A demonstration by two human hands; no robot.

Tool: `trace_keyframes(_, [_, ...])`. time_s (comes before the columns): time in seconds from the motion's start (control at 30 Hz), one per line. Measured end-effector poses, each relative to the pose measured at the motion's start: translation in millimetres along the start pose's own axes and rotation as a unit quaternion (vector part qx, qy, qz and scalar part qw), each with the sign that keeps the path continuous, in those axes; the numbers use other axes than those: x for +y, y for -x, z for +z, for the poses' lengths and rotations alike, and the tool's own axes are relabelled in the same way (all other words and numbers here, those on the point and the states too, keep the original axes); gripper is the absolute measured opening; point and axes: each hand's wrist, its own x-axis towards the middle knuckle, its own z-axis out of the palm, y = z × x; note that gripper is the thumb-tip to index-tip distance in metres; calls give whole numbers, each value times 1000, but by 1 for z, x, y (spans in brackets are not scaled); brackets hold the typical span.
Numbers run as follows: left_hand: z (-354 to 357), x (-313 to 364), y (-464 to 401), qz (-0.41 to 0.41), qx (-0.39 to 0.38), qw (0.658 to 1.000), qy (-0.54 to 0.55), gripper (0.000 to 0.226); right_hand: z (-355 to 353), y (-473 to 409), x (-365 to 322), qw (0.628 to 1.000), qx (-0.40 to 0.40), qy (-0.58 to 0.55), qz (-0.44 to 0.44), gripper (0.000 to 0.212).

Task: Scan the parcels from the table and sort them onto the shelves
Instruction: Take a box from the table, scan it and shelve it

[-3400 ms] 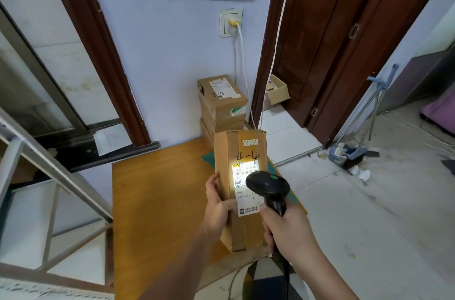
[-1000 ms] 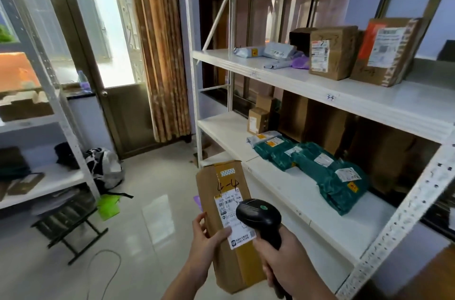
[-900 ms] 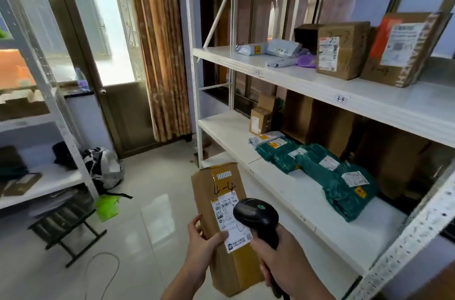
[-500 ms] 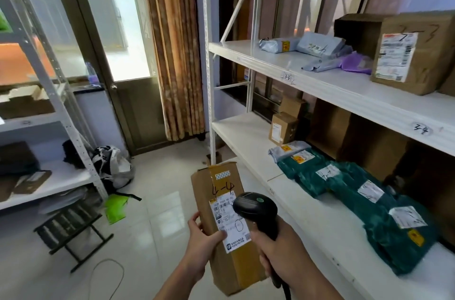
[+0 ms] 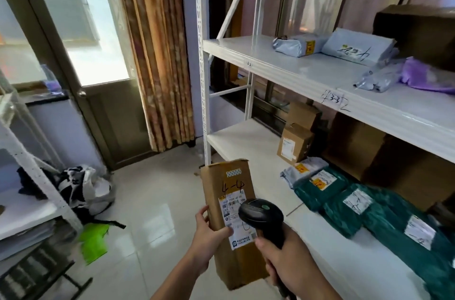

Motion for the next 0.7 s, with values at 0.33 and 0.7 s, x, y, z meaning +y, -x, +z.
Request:
trace_keyframes(0.33, [40, 42, -167, -25, -125, 991, -37, 98, -35, -118, -16, 994, 85, -44, 52, 12])
trace_keyframes(0.7, [112, 81, -347, -36, -167, 968, -184, 123, -87, -220, -28, 978, 176, -68, 86, 6])
